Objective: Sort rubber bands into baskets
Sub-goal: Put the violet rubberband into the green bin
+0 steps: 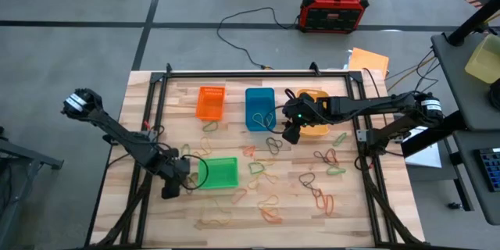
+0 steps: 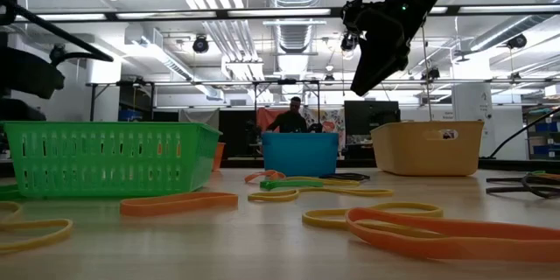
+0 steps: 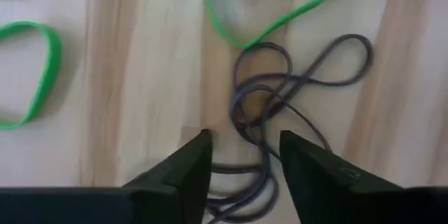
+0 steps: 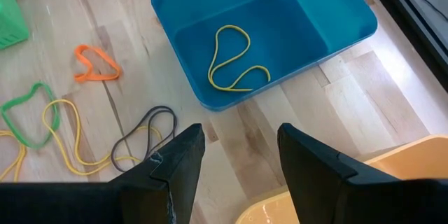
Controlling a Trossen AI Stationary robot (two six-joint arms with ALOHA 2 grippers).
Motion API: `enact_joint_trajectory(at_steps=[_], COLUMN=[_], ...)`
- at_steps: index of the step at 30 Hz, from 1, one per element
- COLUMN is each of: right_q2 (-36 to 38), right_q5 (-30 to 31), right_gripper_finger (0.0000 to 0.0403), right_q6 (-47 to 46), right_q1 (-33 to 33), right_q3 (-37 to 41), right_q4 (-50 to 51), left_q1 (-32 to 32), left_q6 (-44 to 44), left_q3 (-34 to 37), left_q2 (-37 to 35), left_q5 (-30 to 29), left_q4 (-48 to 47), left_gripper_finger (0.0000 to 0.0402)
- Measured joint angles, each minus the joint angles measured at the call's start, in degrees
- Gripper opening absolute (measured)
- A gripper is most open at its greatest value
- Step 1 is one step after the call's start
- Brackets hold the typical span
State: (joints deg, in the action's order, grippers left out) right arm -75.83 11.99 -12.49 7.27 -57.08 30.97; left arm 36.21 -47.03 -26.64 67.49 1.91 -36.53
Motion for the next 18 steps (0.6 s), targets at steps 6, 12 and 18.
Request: enact_joint_trajectory(at_steps=[6, 12, 18], right_q2=[0.0, 0.0, 0.0], right_q5=[0.0, 0.0, 0.0], right_gripper_finger=[0.0178, 0.0178, 0.0178], right_q6=[0.4, 0.7, 1.1], right_q1=[0.0, 0.0, 0.0], right_q3=[0.0, 0.0, 0.1], right_q4=[0.0, 0.0, 0.0], left_q1=[0.0, 0.0, 0.1], left_q6=[1.9, 4.4, 3.6], left_q3=[-1.4, -4.5, -6.7], left_q2=[3.4, 4.1, 2.1], left_q5=[-0.2, 0.4, 0.4], left_q4=[-0.3, -0.1, -5.0], left_gripper_finger=[0.0076, 0.0008, 0.0001])
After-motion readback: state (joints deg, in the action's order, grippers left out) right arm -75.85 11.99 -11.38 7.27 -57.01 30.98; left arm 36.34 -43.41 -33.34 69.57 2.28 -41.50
